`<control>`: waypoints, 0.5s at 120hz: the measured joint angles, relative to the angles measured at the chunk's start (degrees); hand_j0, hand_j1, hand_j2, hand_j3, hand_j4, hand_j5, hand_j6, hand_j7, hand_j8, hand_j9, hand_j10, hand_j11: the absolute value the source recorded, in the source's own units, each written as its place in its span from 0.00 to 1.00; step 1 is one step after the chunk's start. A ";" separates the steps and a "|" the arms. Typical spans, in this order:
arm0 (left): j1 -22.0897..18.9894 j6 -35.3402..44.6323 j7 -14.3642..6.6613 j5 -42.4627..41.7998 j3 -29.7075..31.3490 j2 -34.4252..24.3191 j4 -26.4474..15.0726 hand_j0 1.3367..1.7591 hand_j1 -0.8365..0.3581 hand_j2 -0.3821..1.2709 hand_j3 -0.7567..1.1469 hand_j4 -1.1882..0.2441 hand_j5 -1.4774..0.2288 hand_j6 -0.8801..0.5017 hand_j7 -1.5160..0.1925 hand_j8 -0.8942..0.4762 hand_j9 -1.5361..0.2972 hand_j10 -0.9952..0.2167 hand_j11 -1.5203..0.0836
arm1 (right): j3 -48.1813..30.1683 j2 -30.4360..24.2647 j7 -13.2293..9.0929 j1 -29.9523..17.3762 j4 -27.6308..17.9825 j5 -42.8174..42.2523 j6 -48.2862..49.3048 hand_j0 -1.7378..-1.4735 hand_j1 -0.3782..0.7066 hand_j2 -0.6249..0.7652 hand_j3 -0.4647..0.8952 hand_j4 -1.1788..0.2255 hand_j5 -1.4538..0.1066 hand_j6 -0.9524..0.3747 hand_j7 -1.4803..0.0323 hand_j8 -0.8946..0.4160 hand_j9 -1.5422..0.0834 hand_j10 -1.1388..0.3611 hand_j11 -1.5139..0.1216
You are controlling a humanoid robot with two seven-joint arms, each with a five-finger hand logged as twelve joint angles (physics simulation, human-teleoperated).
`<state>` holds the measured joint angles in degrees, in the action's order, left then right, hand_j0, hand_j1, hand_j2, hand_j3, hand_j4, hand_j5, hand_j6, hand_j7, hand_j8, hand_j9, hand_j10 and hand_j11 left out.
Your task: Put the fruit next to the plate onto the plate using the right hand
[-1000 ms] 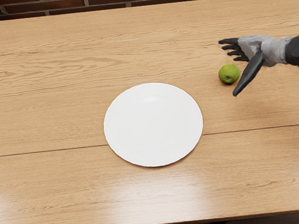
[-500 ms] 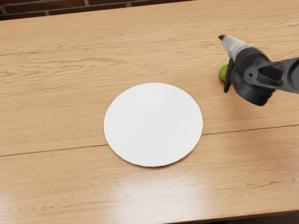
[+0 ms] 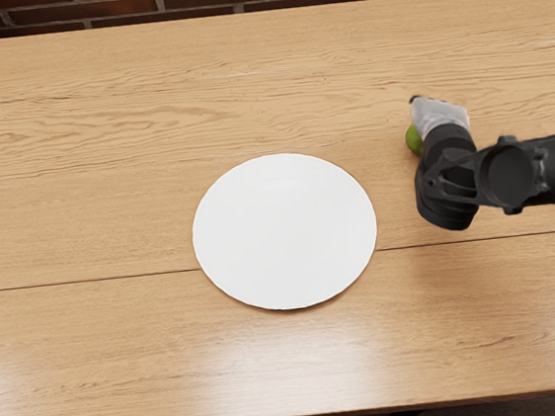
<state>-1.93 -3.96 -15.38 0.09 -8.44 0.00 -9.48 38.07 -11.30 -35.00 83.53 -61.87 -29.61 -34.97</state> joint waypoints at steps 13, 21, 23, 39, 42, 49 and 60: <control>0.00 0.00 0.00 0.00 0.00 0.00 -0.01 0.76 0.98 0.23 0.40 0.82 0.86 0.63 0.88 0.65 0.83 0.81 0.94 | -0.11 1.03 0.00 -0.25 0.20 0.05 -0.03 0.30 0.21 0.43 0.34 0.72 0.79 0.59 0.83 0.55 0.81 0.65 0.79; 0.00 0.00 0.00 0.00 0.00 0.00 -0.01 0.76 0.98 0.23 0.40 0.82 0.86 0.63 0.88 0.65 0.83 0.81 0.94 | -0.14 1.61 0.00 -0.19 0.27 0.10 -0.07 0.30 0.24 0.42 0.34 0.70 0.77 0.57 0.81 0.57 0.79 0.63 0.77; 0.00 0.00 0.00 0.00 0.00 0.00 0.00 0.76 0.98 0.23 0.40 0.82 0.86 0.63 0.88 0.65 0.83 0.81 0.94 | -0.14 1.70 0.00 -0.18 0.28 0.10 -0.08 0.30 0.25 0.42 0.34 0.69 0.77 0.56 0.81 0.57 0.79 0.63 0.77; 0.00 0.00 0.00 0.00 0.00 0.00 0.00 0.76 0.98 0.23 0.40 0.82 0.86 0.63 0.88 0.65 0.83 0.81 0.94 | -0.13 2.01 -0.01 -0.34 0.34 0.05 -0.14 0.30 0.28 0.42 0.34 0.66 0.74 0.54 0.78 0.62 0.76 0.66 0.74; 0.00 0.00 0.00 0.00 0.00 0.00 0.00 0.76 0.98 0.23 0.40 0.82 0.86 0.63 0.88 0.65 0.83 0.81 0.94 | -0.13 2.03 -0.01 -0.37 0.35 0.02 -0.14 0.30 0.29 0.42 0.34 0.66 0.74 0.53 0.77 0.63 0.76 0.66 0.74; 0.00 0.00 0.00 0.00 0.00 0.00 -0.01 0.76 0.98 0.23 0.40 0.82 0.86 0.63 0.88 0.65 0.83 0.81 0.94 | -0.15 2.11 -0.01 -0.40 0.36 -0.03 -0.13 0.30 0.30 0.42 0.34 0.65 0.73 0.52 0.77 0.63 0.75 0.67 0.73; 0.00 0.00 0.00 0.00 0.00 0.00 0.00 0.76 0.98 0.23 0.40 0.82 0.86 0.63 0.88 0.65 0.83 0.81 0.94 | -0.20 2.22 -0.02 -0.19 0.35 -0.08 -0.11 0.30 0.31 0.42 0.34 0.64 0.72 0.51 0.75 0.62 0.74 0.66 0.72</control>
<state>-1.93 -3.96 -15.38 0.09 -8.44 0.00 -9.47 37.86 -9.09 -35.02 83.34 -61.52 -29.69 -35.08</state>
